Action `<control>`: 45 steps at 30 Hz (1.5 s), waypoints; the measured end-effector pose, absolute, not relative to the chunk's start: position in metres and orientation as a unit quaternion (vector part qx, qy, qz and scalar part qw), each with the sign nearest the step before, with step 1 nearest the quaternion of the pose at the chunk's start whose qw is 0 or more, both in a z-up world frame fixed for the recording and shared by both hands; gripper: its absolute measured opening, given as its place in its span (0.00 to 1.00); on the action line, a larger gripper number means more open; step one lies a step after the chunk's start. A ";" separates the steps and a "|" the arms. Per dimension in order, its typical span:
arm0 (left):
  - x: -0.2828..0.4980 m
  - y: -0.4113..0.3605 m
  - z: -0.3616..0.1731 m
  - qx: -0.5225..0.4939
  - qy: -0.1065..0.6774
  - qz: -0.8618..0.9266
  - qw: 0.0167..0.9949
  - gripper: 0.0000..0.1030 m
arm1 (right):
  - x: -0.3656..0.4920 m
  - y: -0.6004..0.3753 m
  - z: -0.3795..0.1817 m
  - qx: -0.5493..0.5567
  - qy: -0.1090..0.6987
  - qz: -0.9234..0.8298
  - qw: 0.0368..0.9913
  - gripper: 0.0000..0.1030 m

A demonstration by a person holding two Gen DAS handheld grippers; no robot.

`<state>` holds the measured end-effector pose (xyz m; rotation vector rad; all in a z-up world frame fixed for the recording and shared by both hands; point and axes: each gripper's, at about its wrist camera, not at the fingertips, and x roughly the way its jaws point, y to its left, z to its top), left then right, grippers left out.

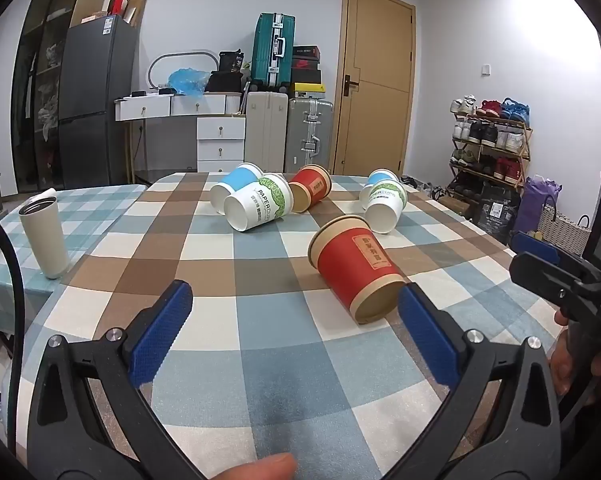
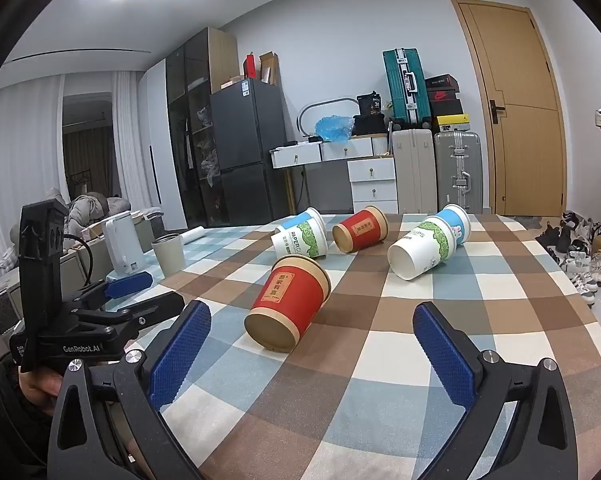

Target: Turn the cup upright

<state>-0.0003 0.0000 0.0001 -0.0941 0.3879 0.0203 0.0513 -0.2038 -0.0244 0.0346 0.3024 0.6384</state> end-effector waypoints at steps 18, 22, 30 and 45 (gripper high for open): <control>0.003 -0.009 -0.002 -0.034 0.193 0.008 0.981 0.99 | 0.051 -0.204 -0.024 0.016 0.151 0.313 0.938 1.00; 0.003 -0.008 -0.002 -0.034 0.192 0.007 0.981 0.99 | 0.051 -0.204 -0.024 0.017 0.151 0.313 0.938 1.00; 0.003 -0.008 -0.002 -0.035 0.192 0.007 0.981 0.99 | 0.051 -0.203 -0.024 0.016 0.152 0.312 0.938 1.00; 0.002 -0.007 -0.003 -0.037 0.192 0.006 0.981 0.99 | 0.050 -0.203 -0.024 0.017 0.153 0.312 0.937 1.00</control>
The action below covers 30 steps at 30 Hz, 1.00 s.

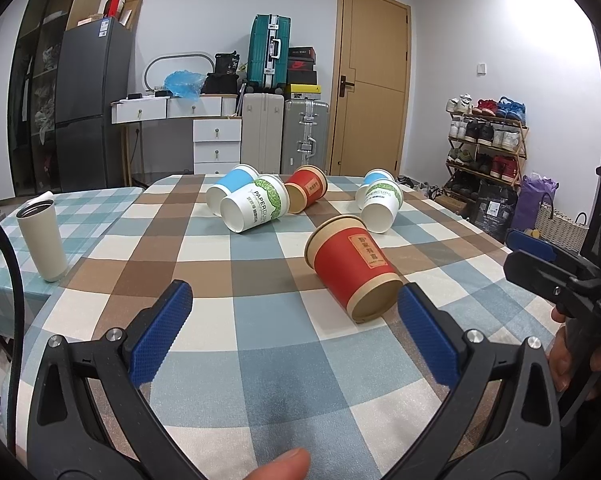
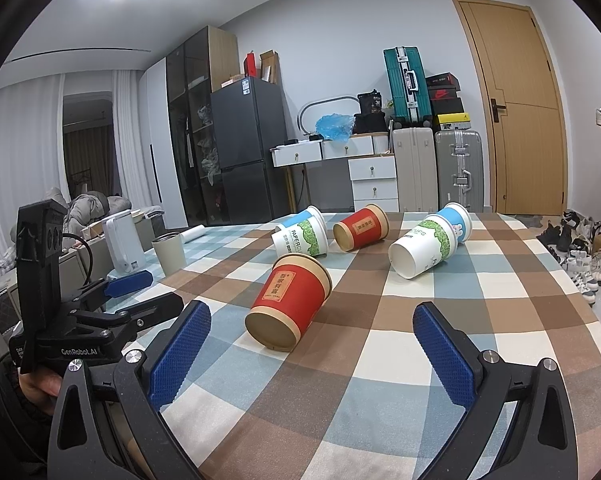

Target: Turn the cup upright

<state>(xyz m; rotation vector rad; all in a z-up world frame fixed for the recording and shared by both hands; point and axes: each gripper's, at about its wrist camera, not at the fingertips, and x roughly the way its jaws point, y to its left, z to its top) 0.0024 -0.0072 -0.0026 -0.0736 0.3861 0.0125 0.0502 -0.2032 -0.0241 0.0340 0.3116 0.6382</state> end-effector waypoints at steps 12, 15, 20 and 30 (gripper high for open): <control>0.000 -0.007 0.000 -0.037 0.191 0.006 0.981 0.99 | 0.049 -0.202 -0.024 0.017 0.152 0.312 0.938 1.00; -0.001 -0.007 0.000 -0.037 0.191 0.006 0.981 0.99 | 0.048 -0.202 -0.023 0.017 0.151 0.312 0.938 1.00; -0.001 -0.007 0.000 -0.036 0.191 0.005 0.981 0.99 | 0.048 -0.202 -0.023 0.017 0.151 0.312 0.938 1.00; -0.001 -0.007 0.000 -0.036 0.191 0.006 0.981 0.99 | 0.049 -0.203 -0.024 0.016 0.151 0.312 0.938 1.00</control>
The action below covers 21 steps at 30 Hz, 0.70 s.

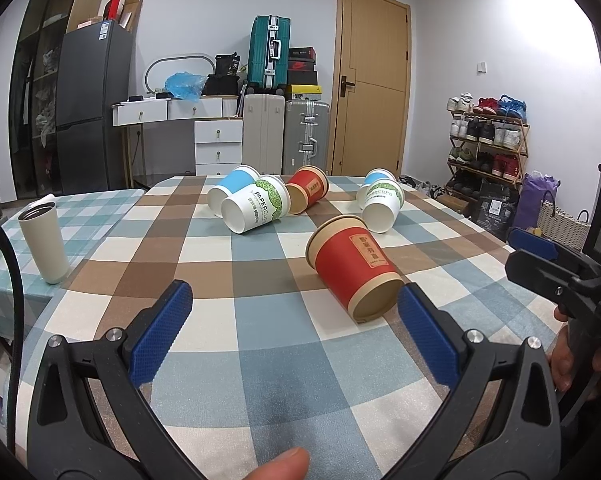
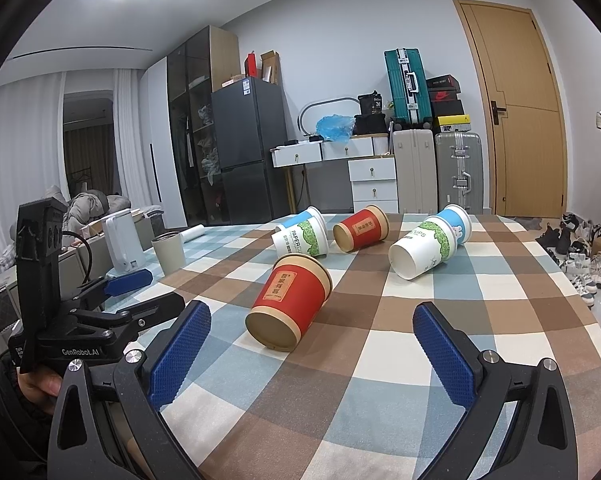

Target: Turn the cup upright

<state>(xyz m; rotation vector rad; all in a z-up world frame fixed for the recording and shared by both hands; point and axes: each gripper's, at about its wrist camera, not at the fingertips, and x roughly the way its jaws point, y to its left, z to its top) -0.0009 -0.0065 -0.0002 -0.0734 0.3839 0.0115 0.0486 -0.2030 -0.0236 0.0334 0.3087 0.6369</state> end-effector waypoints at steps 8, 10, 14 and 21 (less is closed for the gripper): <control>-0.001 -0.007 0.000 -0.037 0.191 0.006 0.981 0.99 | 0.049 -0.203 -0.024 0.016 0.151 0.311 0.938 1.00; -0.001 -0.006 0.000 -0.036 0.191 0.006 0.981 0.99 | 0.050 -0.204 -0.024 0.016 0.150 0.311 0.938 1.00; -0.001 -0.006 0.000 -0.036 0.191 0.006 0.981 0.99 | 0.050 -0.204 -0.024 0.016 0.150 0.311 0.938 1.00; -0.001 -0.006 0.000 -0.036 0.191 0.005 0.981 0.99 | 0.050 -0.204 -0.024 0.016 0.150 0.311 0.938 1.00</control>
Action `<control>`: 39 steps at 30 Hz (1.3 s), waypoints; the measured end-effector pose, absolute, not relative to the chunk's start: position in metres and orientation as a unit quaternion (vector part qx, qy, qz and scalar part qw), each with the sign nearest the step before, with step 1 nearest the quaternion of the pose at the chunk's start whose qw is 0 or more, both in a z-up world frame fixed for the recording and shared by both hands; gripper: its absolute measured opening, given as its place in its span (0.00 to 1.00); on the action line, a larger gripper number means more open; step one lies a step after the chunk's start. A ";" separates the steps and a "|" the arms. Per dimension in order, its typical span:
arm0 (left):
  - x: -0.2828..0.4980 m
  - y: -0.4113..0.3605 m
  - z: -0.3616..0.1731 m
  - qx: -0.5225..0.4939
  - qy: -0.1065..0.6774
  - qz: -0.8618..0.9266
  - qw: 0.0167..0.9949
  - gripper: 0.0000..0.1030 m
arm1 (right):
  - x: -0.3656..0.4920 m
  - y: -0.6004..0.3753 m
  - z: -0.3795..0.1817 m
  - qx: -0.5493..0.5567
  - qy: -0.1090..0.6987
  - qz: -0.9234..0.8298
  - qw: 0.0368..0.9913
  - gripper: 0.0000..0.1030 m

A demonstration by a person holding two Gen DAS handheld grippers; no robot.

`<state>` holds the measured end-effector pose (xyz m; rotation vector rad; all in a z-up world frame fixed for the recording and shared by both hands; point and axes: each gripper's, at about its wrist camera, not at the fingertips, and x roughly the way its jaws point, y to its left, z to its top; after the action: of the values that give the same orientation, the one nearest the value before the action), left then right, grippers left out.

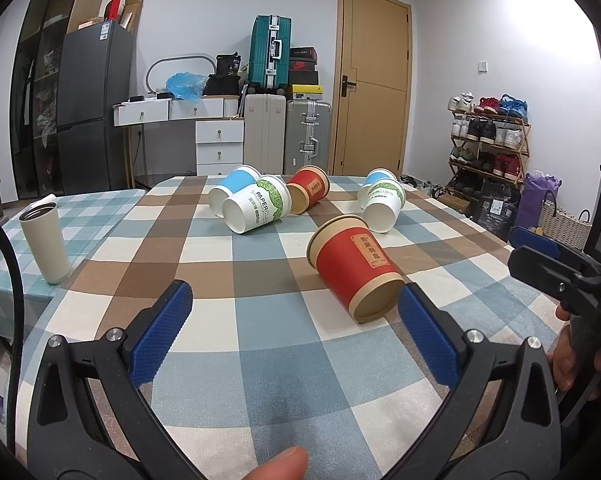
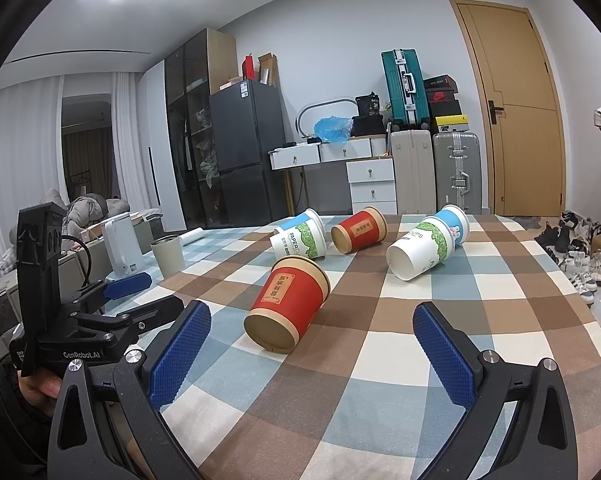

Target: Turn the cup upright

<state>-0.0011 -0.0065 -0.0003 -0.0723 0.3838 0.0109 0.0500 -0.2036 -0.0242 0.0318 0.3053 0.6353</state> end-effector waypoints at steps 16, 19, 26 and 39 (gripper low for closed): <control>-0.002 -0.005 0.001 -0.037 0.193 0.009 0.981 0.99 | 0.052 -0.206 -0.024 0.013 0.151 0.311 0.938 1.00; -0.002 0.002 -0.001 -0.037 0.194 0.009 0.980 0.99 | 0.053 -0.207 -0.023 0.012 0.154 0.311 0.938 1.00; -0.001 0.002 0.001 -0.031 0.206 0.011 0.978 0.99 | 0.054 -0.207 -0.022 0.011 0.159 0.303 0.940 1.00; 0.032 -0.013 0.003 -0.041 0.258 0.023 0.965 0.99 | 0.065 -0.209 -0.019 0.012 0.184 0.281 0.942 1.00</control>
<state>0.0318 -0.0134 0.0035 -0.0826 0.5229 0.0457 0.0645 -0.2087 -0.0192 0.0236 0.3753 0.5739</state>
